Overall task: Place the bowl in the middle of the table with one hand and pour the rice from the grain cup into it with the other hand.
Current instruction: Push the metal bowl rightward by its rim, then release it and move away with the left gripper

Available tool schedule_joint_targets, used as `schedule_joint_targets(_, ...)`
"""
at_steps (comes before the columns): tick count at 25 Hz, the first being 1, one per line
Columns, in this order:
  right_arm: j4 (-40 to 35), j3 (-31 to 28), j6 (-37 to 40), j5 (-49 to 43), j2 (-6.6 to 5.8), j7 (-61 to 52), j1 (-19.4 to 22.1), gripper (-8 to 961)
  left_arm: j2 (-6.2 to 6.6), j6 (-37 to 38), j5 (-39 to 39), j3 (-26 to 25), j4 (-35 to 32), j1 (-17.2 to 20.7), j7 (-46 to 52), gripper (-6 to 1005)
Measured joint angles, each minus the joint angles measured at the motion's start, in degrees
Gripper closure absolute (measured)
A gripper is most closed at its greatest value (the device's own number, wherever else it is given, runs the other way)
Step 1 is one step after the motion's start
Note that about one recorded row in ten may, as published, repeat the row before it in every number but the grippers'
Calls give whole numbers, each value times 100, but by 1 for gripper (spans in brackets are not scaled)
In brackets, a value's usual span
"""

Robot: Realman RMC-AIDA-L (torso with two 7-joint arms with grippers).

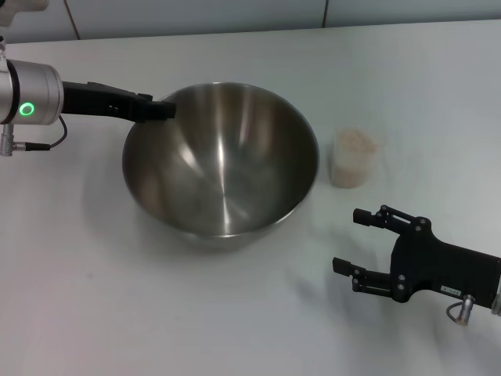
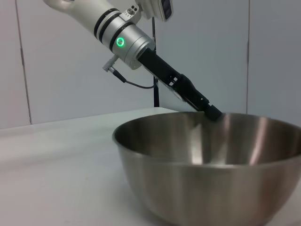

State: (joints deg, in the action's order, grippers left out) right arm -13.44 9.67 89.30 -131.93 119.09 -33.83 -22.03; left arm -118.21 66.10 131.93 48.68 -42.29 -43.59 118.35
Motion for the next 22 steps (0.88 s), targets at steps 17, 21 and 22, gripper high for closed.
schedule_joint_targets(17,15,0,0,0,0,0,-10,136,0,-36,-11,-16,1,8,13,168)
schedule_joint_targets(21,18,0,0,0,0,0,-13,136,0,-37,-11,-17,0,33,13,128)
schedule_joint_targets(22,18,0,0,0,0,0,-13,136,0,-37,-11,-17,0,33,13,128)
